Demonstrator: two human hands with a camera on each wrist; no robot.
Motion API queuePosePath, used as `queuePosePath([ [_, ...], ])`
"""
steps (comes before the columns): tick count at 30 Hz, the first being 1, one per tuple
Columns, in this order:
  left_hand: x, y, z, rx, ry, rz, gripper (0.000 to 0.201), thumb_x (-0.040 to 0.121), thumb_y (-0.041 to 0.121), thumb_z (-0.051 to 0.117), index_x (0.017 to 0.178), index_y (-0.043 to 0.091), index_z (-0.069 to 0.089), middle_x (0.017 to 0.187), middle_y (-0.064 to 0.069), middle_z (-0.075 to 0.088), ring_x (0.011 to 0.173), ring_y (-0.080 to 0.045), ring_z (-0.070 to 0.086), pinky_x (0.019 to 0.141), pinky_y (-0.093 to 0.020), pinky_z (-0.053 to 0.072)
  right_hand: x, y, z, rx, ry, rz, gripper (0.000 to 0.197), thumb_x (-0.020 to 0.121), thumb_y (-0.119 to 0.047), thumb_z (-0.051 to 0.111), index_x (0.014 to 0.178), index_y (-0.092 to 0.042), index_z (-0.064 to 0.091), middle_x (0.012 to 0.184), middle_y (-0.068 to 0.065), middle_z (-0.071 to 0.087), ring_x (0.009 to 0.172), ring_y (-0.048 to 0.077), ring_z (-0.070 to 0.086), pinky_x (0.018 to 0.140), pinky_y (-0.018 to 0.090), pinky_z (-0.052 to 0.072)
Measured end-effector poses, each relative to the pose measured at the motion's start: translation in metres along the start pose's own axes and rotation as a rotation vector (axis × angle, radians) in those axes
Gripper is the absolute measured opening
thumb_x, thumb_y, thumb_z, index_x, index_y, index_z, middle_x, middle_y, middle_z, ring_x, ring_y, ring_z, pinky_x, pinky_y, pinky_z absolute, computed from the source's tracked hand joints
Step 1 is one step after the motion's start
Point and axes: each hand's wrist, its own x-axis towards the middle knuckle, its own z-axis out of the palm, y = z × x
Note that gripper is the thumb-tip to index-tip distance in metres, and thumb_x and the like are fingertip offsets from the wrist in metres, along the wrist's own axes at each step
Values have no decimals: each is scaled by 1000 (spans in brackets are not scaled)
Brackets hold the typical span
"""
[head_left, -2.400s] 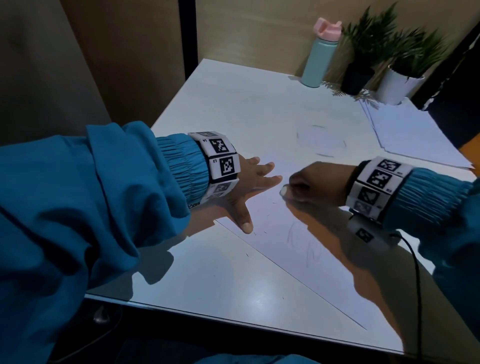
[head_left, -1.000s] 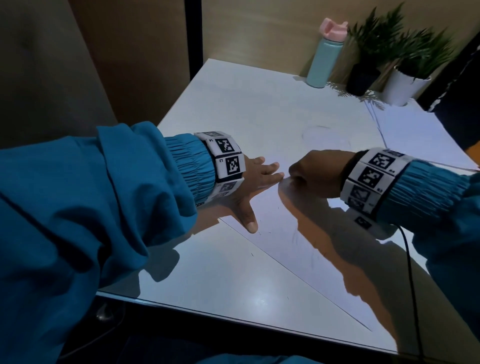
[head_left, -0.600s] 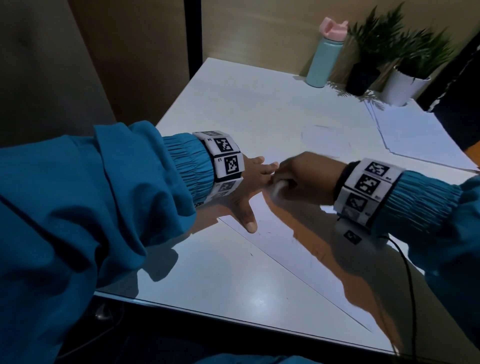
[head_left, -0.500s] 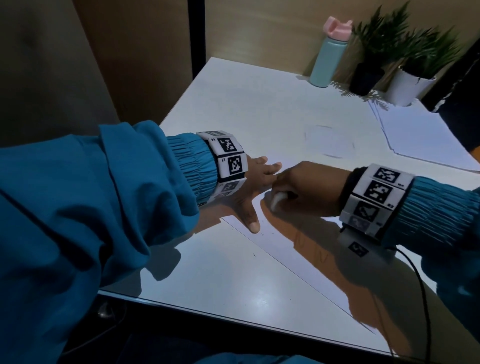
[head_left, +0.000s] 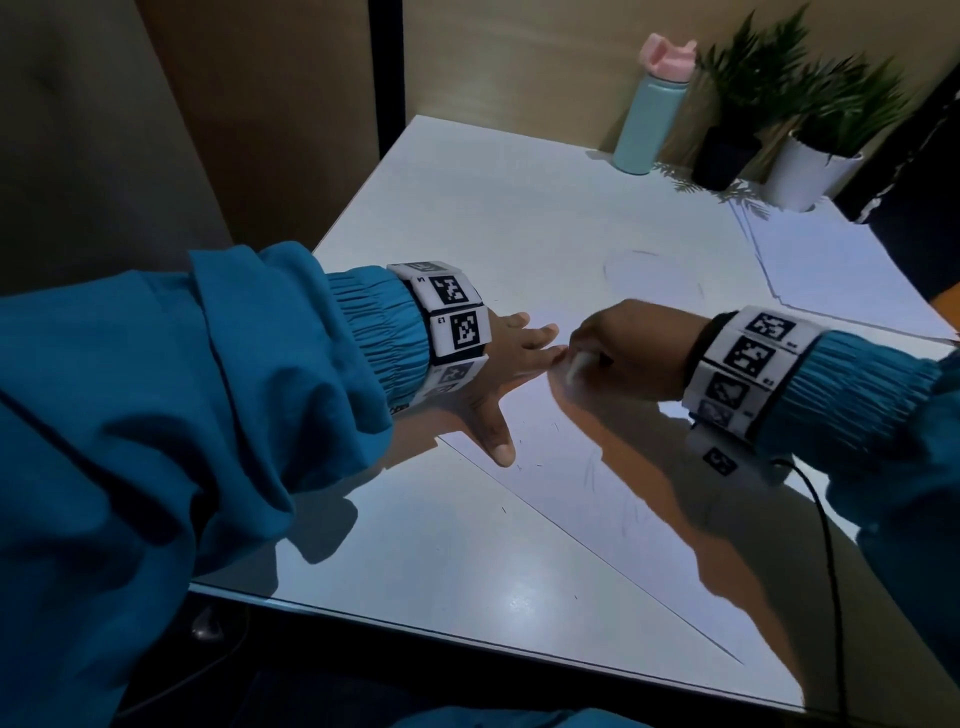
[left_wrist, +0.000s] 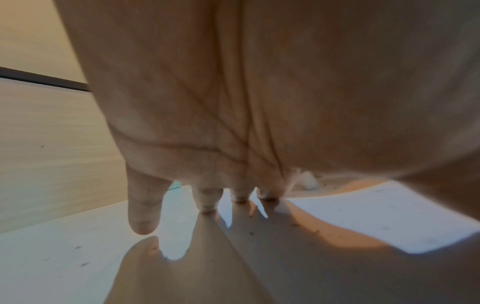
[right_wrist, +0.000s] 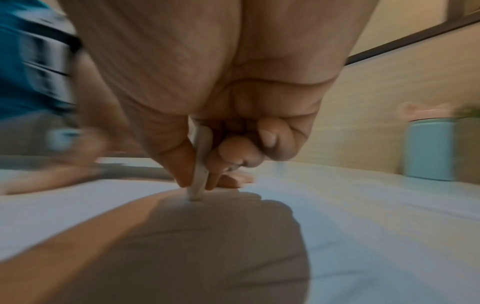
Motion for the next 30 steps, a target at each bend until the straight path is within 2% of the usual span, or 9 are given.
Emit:
queuePosePath([
  [2,-1,-1,0,-22,2,7,136,60,86,62,155,27,-14,164,4,-17,152,-24,-6,115,-57,15,-12,-24,9,5,-60,-87,20,80,-30,40,74,-21,56,72,-2,63,67,18,56,72,30,51],
  [5,-1,-4,2,-36,2,17,149,39,100,45,156,27,-13,164,4,-16,152,-23,-6,116,-56,14,-24,-37,14,14,-184,-162,18,81,-25,46,73,-17,60,72,-1,62,67,20,54,69,26,47],
  [8,1,-1,2,-28,12,1,137,57,88,59,156,28,-14,164,5,-16,152,-25,-6,115,-55,16,-6,-2,3,-12,-37,11,21,78,-34,38,62,-26,48,67,-3,59,69,23,57,71,29,48],
  [10,1,1,2,-17,19,-7,133,63,82,65,156,26,-13,164,4,-16,152,-25,-6,116,-52,16,-3,7,4,2,23,7,23,73,-40,30,59,-26,43,64,-4,55,67,22,55,71,29,49],
  [13,0,-2,1,-43,6,9,139,57,86,65,156,27,-14,164,5,-18,151,-24,-8,116,-55,13,-20,-27,17,33,-87,-137,25,74,-37,34,66,-21,51,65,-4,56,62,16,51,65,24,45],
  [15,0,-3,1,-45,8,5,139,57,86,65,156,28,-14,164,5,-18,151,-23,-9,116,-56,12,-26,-31,17,36,-168,-138,18,79,-31,43,70,-21,54,67,-6,56,62,12,50,65,19,42],
  [20,1,-1,4,-25,23,-1,135,60,86,62,156,29,-14,164,5,-16,152,-24,-6,116,-55,14,-1,14,-1,-18,-18,52,18,80,-32,36,67,-25,48,74,-5,60,77,24,61,75,31,50],
  [25,-1,-2,1,-26,13,13,138,58,87,63,156,27,-13,164,4,-17,152,-24,-7,116,-54,13,-26,-41,15,10,-212,-146,22,75,-35,37,72,-23,55,75,-3,63,69,19,56,72,29,50],
  [30,-1,1,-2,47,16,5,131,64,83,62,154,29,-18,164,3,-16,152,-27,-5,115,-56,17,-1,-12,1,-63,-37,68,21,80,-33,36,69,-22,49,76,2,63,77,28,63,79,36,55],
])
